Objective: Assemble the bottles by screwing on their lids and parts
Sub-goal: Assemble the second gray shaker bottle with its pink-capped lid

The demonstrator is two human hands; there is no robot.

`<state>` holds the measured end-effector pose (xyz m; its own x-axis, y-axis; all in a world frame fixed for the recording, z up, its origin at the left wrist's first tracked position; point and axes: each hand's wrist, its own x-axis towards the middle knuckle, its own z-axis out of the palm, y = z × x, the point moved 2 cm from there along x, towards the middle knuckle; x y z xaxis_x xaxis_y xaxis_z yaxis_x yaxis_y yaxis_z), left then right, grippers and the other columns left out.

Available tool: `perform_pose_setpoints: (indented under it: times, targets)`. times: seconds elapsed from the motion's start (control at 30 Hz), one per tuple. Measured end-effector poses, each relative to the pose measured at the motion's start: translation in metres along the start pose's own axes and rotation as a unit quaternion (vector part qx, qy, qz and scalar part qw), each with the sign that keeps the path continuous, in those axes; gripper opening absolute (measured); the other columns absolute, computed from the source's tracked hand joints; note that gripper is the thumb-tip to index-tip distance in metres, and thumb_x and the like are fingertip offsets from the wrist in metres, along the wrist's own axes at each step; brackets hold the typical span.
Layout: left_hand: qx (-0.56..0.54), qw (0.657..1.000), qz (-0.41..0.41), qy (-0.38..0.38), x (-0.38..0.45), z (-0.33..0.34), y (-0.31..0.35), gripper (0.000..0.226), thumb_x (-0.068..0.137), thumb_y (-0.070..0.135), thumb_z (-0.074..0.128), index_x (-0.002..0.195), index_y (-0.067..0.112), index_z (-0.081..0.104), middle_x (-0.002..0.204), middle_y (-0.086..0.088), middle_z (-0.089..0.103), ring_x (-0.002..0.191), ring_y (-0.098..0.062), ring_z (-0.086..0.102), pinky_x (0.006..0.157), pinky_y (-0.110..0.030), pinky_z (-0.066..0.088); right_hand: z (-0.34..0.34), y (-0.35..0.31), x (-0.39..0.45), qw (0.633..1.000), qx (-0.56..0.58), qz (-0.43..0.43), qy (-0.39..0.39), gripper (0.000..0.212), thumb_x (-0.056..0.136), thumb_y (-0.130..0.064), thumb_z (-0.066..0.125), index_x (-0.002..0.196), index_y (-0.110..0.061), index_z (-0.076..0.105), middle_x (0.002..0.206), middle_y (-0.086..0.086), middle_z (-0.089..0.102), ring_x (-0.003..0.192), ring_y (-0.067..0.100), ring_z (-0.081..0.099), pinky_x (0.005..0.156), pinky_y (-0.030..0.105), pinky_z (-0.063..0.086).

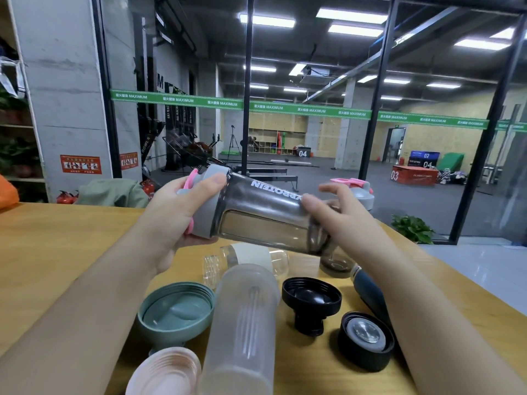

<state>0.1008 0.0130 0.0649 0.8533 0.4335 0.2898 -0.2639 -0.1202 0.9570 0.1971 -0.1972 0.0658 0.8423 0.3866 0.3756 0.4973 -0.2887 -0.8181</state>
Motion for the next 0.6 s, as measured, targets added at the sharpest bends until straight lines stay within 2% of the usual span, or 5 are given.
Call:
perform_pose_setpoints:
  times: [0.23, 0.33, 0.4, 0.5, 0.6]
  targets:
    - [0.066, 0.997, 0.036, -0.006, -0.006, 0.012, 0.002, 0.068, 0.063, 0.053, 0.070, 0.115, 0.011, 0.059, 0.104, -0.022, 0.065, 0.080, -0.025, 0.066, 0.063, -0.050, 0.059, 0.018, -0.019, -0.019, 0.960, -0.219, -0.147, -0.099, 0.096, 0.060, -0.062, 0.075, 0.139, -0.047, 0.023, 0.134, -0.018, 0.045, 0.120, 0.003, 0.043, 0.094, 0.027, 0.039]
    - [0.083, 0.995, 0.049, 0.004, -0.005, 0.017, 0.001, 0.092, 0.057, 0.061, 0.071, 0.136, 0.019, 0.045, 0.114, -0.007, 0.063, 0.091, -0.021, 0.067, 0.062, -0.040, 0.060, 0.025, -0.018, -0.019, 0.947, -0.262, -0.152, -0.103, 0.097, 0.061, -0.063, 0.074, 0.139, -0.045, 0.020, 0.126, -0.020, 0.048, 0.115, 0.006, 0.049, 0.094, 0.034, 0.046]
    - [0.082, 0.994, 0.066, 0.014, -0.006, 0.018, 0.003, 0.100, 0.057, 0.073, 0.064, 0.138, 0.020, 0.042, 0.097, 0.006, 0.065, 0.086, -0.014, 0.063, 0.077, -0.045, 0.057, 0.025, -0.016, -0.017, 0.952, -0.251, -0.153, -0.084, 0.089, 0.061, -0.060, 0.074, 0.135, -0.043, 0.026, 0.118, -0.022, 0.050, 0.107, 0.006, 0.052, 0.089, 0.035, 0.049]
    - [0.019, 0.997, 0.071, -0.009, -0.007, 0.018, 0.006, 0.068, 0.076, 0.080, 0.041, 0.111, 0.024, 0.057, 0.066, 0.005, 0.062, 0.069, -0.018, 0.054, 0.087, -0.049, 0.047, 0.024, -0.013, -0.015, 0.962, -0.215, -0.159, -0.051, 0.081, 0.063, -0.054, 0.075, 0.131, -0.040, 0.034, 0.114, -0.019, 0.052, 0.101, 0.004, 0.054, 0.086, 0.034, 0.050]
    - [0.015, 0.999, 0.018, 0.023, 0.000, 0.009, 0.001, 0.056, 0.090, 0.068, 0.022, 0.130, 0.035, 0.043, 0.108, 0.004, 0.066, 0.089, -0.020, 0.064, 0.099, -0.050, 0.042, 0.022, -0.009, -0.011, 0.964, -0.212, -0.160, -0.028, 0.082, 0.063, -0.050, 0.076, 0.133, -0.034, 0.036, 0.115, -0.018, 0.051, 0.104, 0.005, 0.052, 0.086, 0.030, 0.048]
